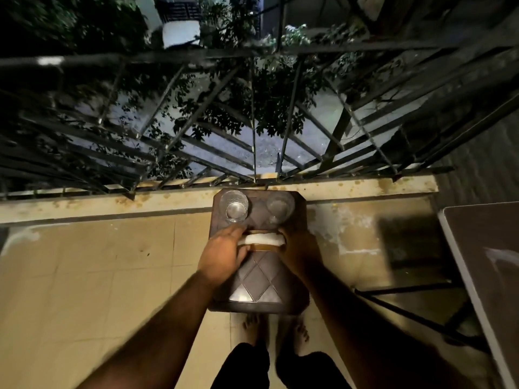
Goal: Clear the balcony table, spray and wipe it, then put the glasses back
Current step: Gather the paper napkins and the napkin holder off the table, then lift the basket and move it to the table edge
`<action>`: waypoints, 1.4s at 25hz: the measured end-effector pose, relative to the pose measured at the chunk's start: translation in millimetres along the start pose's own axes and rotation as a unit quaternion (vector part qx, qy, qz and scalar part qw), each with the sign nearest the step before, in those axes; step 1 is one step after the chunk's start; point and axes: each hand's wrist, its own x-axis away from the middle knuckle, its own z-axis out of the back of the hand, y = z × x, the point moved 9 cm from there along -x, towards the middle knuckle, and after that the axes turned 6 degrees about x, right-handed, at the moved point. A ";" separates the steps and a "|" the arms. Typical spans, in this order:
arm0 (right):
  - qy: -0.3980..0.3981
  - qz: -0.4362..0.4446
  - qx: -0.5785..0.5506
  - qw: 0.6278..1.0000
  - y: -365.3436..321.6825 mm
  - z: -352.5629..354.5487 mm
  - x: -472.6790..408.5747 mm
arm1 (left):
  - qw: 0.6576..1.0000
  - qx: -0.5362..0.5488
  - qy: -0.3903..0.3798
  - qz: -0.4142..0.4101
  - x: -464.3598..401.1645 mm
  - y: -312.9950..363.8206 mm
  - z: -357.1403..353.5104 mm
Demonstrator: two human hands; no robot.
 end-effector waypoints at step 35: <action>0.302 -0.566 -0.125 0.757 511.6 205.7 618.8 | 0.793 0.014 -0.220 -0.568 189.5 767.9 -250.6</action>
